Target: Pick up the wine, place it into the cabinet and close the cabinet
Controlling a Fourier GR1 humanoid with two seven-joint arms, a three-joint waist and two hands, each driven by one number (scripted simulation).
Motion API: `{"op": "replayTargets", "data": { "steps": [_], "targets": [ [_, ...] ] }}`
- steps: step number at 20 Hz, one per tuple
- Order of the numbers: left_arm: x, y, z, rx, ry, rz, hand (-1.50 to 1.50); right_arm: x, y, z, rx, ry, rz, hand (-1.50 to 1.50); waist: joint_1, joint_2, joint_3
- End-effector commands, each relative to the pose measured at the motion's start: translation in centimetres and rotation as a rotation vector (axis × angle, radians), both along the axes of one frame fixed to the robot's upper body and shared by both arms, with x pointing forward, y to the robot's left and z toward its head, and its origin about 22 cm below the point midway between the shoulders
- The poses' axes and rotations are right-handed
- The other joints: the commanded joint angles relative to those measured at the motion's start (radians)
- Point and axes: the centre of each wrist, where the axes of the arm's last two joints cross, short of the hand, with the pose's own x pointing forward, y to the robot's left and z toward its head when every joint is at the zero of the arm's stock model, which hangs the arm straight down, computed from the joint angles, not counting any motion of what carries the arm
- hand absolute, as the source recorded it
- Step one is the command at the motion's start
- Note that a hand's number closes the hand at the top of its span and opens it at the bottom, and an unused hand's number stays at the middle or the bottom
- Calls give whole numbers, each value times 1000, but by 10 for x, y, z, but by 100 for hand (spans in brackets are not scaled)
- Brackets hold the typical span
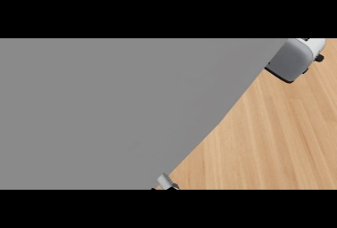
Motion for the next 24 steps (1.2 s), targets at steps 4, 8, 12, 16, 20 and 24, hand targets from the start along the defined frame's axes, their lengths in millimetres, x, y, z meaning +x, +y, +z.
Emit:
{"op": "replayTargets", "data": {
  "steps": [4, 8, 12, 16, 20, 24],
  "targets": [
    [5, -15, 6, -27, -2, 16, -150, 60, 54, 43, 37, -14, -28, 150, 0, 2, 1],
    [5, -4, -3, -14, 4, 32, -150, 94, 73, 46, 7, -68, -72, 150, -3, 1, 1],
    [16, -6, -16, -18, -15, 35, -150, 113, 87, 74, -65, -168, -154, 150, -21, 0, 0],
    [13, -12, -2, -3, -22, 24, -150, 158, 78, 59, -81, -144, -215, 150, -19, 0, 2],
    [21, -7, -1, -6, -32, 45, -150, 195, 69, 49, -92, -100, -221, 150, -20, 2, 2],
    [15, -4, 6, 10, -29, 38, -150, 215, 48, 39, -83, -115, -245, 150, -16, 1, 2]
  ]
}}
